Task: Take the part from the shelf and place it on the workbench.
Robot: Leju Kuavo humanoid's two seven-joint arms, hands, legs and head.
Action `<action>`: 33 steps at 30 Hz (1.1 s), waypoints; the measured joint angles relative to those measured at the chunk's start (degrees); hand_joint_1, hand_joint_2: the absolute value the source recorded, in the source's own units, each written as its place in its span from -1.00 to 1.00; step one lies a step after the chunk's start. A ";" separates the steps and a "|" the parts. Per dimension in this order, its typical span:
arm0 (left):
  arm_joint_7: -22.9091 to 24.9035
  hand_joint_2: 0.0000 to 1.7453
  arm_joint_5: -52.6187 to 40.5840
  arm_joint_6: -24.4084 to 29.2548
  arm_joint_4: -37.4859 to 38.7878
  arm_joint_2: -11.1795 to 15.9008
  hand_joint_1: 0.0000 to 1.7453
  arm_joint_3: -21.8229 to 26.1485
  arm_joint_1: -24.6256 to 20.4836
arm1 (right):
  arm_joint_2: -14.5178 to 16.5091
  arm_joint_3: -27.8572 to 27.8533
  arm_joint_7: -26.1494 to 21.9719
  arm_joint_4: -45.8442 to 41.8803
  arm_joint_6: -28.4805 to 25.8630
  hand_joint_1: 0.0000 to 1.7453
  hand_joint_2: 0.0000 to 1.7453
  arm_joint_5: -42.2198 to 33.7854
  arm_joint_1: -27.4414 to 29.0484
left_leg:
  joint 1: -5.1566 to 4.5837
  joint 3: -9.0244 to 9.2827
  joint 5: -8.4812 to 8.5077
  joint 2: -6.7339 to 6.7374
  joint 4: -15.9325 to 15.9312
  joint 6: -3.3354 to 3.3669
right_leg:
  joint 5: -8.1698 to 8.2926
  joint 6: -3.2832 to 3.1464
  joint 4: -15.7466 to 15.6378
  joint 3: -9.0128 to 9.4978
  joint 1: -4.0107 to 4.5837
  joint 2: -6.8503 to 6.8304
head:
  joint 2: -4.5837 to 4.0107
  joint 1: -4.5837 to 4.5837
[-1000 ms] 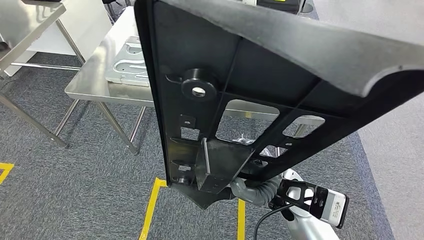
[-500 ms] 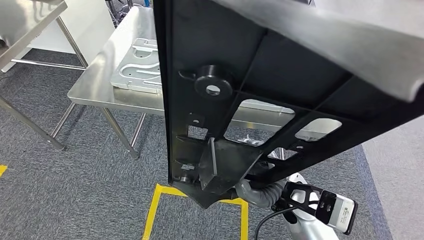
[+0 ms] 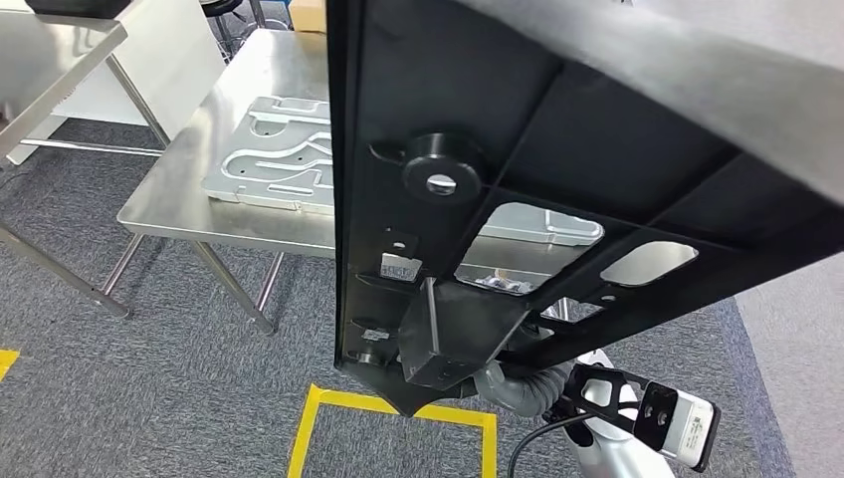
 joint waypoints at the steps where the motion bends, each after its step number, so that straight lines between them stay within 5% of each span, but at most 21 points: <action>1: 0.01 1.00 0.00 0.01 0.00 0.02 -1.00 0.08 0.07 | 0.00 0.00 -0.14 0.00 0.08 1.00 1.00 -0.32 0.00 | 0.02 -1.56 -0.27 0.00 1.61 -0.18 | -0.30 0.02 0.01 0.39 0.01 0.14 | 0.00 0.00; 3: -0.01 1.00 -0.01 0.01 0.00 0.04 -1.00 0.28 0.17 | 0.00 -0.02 -0.42 0.00 0.30 1.00 1.00 -1.78 0.00 | 0.05 -1.61 3.18 -0.03 -1.66 -0.27 | -0.96 0.19 0.04 1.42 -0.01 0.60 | 0.00 0.00; 5: -0.08 1.00 -0.01 0.04 0.00 0.08 -1.00 0.51 0.22 | 0.00 -0.19 -0.63 0.00 0.60 1.00 1.00 -3.57 -0.01 | 0.01 0.76 8.37 -0.53 -9.55 -0.14 | -1.69 0.50 0.07 2.46 0.00 1.06 | 0.00 0.00; 7: -0.16 1.00 0.00 0.10 -0.01 0.12 -1.00 0.71 0.30 | -0.01 -0.53 -0.78 0.00 0.85 1.00 1.00 -4.48 0.00 | -0.18 2.17 9.94 -1.05 -13.68 0.38 | -2.21 1.00 0.19 2.68 0.02 1.59 | 0.00 -0.01; 10: -0.19 1.00 0.00 0.19 -0.02 0.13 -1.00 0.80 0.27 | -0.02 -1.02 -0.96 -0.08 1.00 1.00 1.00 -4.93 0.07 | -0.10 2.49 10.25 -0.71 -14.23 1.36 | -2.73 1.94 0.26 2.55 0.02 2.23 | 0.00 -0.01; 12: -0.26 1.00 0.04 0.20 -0.02 0.10 -1.00 0.82 -0.02 | -0.04 -1.43 -1.30 -0.31 1.13 1.00 1.00 -5.42 0.01 | 0.22 2.82 10.30 -0.20 -14.74 1.94 | -4.28 2.55 2.45 1.59 0.05 1.61 | 0.00 -0.01; 15: -0.37 1.00 0.16 0.23 -0.02 0.08 -1.00 0.85 -0.06 | -0.18 -2.30 -1.76 -0.49 1.42 1.00 1.00 -6.41 0.16 | 0.24 3.03 9.99 0.62 -14.93 2.47 | -8.95 3.25 13.17 -4.41 -0.31 0.64 | 0.00 0.00; 17: -0.43 1.00 0.23 0.23 -0.02 0.07 -1.00 0.87 0.02 | -0.38 -2.87 -1.83 -0.48 1.67 1.00 1.00 -7.00 0.37 | 0.22 3.25 9.67 1.23 -14.90 2.46 | -8.86 3.50 16.99 -7.30 -0.58 0.46 | 0.00 0.00; 18: -0.49 1.00 0.28 0.23 -0.02 0.07 -1.00 0.87 0.04 | -0.48 -3.16 -1.86 -0.50 1.84 1.00 1.00 -7.30 0.42 | 0.22 3.49 9.47 1.52 -14.89 2.39 | -7.12 3.52 15.58 -7.07 -0.68 0.26 | 0.00 0.00; 20: -0.63 1.00 0.40 0.23 -0.02 0.07 -1.00 0.88 0.04 | -0.57 -3.74 -1.90 -0.62 2.08 1.00 1.00 -7.83 0.43 | 0.14 4.24 8.99 2.06 -14.87 2.11 | -2.44 3.25 7.78 -3.84 -0.63 -1.08 | 0.00 0.00; 22: -0.75 1.00 0.47 0.25 -0.02 0.09 -1.00 0.89 0.06 | -0.59 -4.14 -1.91 -0.85 2.12 1.00 1.00 -8.15 0.42 | -0.12 4.75 8.49 2.54 -14.75 1.54 | -0.06 2.72 1.83 -1.26 -0.28 -2.37 | 0.00 0.00; 25: -0.87 1.00 0.50 0.28 -0.02 0.14 -1.00 0.90 0.03 | -0.64 -4.43 -1.69 -1.28 2.05 1.00 1.00 -8.30 0.47 | -0.26 5.06 8.05 3.55 -14.80 0.59 | 0.11 1.90 0.65 -0.95 -0.07 -1.62 | 0.00 -0.01; 27: -0.91 1.00 0.50 0.22 -0.02 0.14 -1.00 0.89 -0.09 | -0.67 -4.57 -1.54 -1.60 1.99 1.00 1.00 -8.42 0.42 | -0.09 4.58 6.64 2.92 -13.12 -0.04 | 0.28 1.22 0.32 -0.72 -0.30 -0.85 | 0.00 -0.01; 31: -0.96 1.00 0.51 0.14 -0.02 0.25 -1.00 0.90 0.10 | -0.69 -4.69 -1.36 -1.75 1.69 1.00 1.00 -8.35 0.60 | 0.05 -1.70 0.22 0.96 0.52 -0.64 | 0.19 0.43 0.18 -0.48 -0.32 0.54 | 0.00 -0.02; 33: -0.99 1.00 0.55 0.11 -0.02 0.27 -1.00 0.90 0.18 | -0.72 -4.71 -1.27 -1.75 1.00 1.00 1.00 -7.58 0.76 | 0.05 -2.31 1.52 0.87 1.10 -0.50 | 0.06 0.36 0.20 -0.24 -0.19 1.20 | 0.00 -0.02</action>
